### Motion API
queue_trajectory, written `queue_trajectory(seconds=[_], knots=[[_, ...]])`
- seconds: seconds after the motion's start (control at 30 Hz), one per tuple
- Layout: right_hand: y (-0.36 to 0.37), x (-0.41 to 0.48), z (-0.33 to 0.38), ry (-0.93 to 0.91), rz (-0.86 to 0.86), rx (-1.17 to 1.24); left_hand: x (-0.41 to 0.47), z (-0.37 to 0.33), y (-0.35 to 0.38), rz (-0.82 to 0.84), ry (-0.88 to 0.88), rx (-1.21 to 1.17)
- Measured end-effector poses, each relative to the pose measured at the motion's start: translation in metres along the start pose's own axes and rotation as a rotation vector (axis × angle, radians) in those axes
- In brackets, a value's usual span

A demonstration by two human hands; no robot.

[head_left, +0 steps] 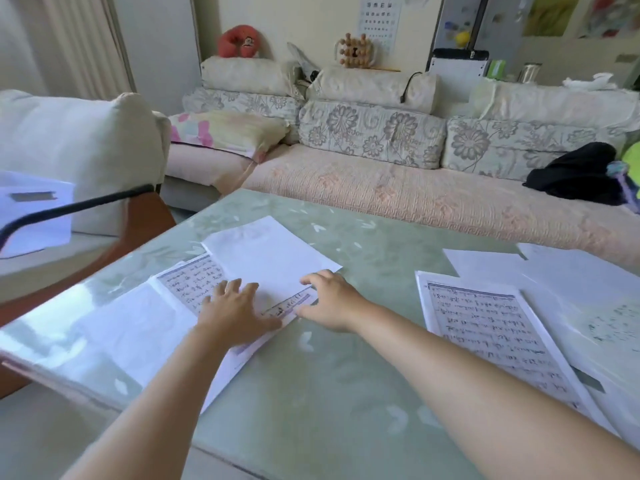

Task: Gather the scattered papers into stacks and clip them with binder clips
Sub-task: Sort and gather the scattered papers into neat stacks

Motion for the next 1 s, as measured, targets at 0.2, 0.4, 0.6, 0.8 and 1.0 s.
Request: queue_trajectory(seconds=[0.2, 0.4, 0.6, 0.8, 1.0], knots=[[0.028, 0.047, 0.023, -0.053, 0.158, -0.114, 0.015, 0.032, 0.005, -0.098, 0.039, -0.075], [0.043, 0.067, 0.030, -0.024, 0.085, -0.385, 0.029, 0.065, -0.004, -0.162, -0.049, -0.183], [0.041, 0.079, 0.039, 0.053, 0.089, -0.364, 0.028, 0.104, 0.009, -0.113, -0.301, -0.076], [0.043, 0.066, 0.028, 0.090, 0.129, -0.306, 0.018, 0.054, 0.006, 0.018, -0.004, -0.106], [0.028, 0.033, -0.002, 0.146, 0.116, -0.372, 0.017, 0.028, 0.005, -0.007, 0.060, -0.258]])
Point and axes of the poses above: each hand's wrist, its own x-axis towards the middle knuckle, its own y-axis out of the palm, z = x × y, the point moved 5 cm from there along x, towards the middle knuckle, and after that the axes turned 12 degrees about -y, right-handed, at the moved point
